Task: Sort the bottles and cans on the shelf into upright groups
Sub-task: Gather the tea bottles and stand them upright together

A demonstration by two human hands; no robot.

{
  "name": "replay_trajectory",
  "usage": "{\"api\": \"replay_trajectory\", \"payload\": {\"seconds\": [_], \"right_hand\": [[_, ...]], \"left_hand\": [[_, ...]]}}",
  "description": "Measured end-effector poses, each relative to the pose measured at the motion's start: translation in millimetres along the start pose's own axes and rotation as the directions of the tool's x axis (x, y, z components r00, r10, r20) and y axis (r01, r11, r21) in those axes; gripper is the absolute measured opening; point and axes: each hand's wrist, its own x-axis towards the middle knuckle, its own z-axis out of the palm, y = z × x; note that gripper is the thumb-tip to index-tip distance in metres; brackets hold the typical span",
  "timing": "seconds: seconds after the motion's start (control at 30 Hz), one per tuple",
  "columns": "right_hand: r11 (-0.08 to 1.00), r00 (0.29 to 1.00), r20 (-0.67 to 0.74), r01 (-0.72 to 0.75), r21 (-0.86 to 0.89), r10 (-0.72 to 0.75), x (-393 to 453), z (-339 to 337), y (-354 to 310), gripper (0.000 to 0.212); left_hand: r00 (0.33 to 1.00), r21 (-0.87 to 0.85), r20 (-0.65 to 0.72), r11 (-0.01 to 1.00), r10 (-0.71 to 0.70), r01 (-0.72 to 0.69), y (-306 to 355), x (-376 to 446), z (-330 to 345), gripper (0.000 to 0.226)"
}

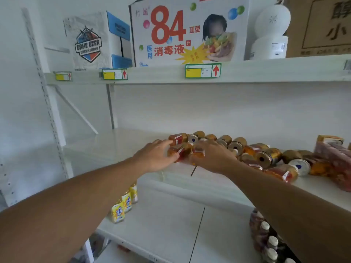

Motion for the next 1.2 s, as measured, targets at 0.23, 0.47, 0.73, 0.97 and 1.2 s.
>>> {"api": "replay_trajectory", "payload": {"seconds": [0.23, 0.47, 0.73, 0.97, 1.2], "right_hand": [[0.993, 0.996, -0.004, -0.094, -0.072, 0.094, 32.3, 10.1, -2.9, 0.062], [0.964, 0.981, 0.009, -0.191, -0.187, 0.196, 60.2, 37.3, -17.4, 0.025], [0.906, 0.927, -0.039, -0.374, -0.197, 0.374, 92.2, 64.9, -16.8, 0.035], [0.873, 0.886, 0.128, -0.399, -0.279, 0.446, 112.3, 61.0, -24.5, 0.015], [0.855, 0.897, 0.113, -0.361, -0.372, 0.427, 115.9, 59.5, -28.1, 0.041]], "left_hand": [[0.992, -0.088, 0.0, 0.989, 0.123, -0.122, -11.3, 53.9, 15.7, 0.069], [0.965, -0.089, 0.113, 0.97, 0.237, -0.227, -22.5, 100.5, 52.2, 0.06], [0.956, -0.055, 0.139, 0.966, 0.259, -0.253, -27.9, 130.4, 54.7, 0.048], [0.958, 0.126, 0.283, 0.987, 0.056, -0.095, -54.0, 141.1, 19.5, 0.045], [0.96, 0.081, 0.28, 0.995, 0.026, -0.051, -69.4, 142.6, 15.3, 0.047]]}}
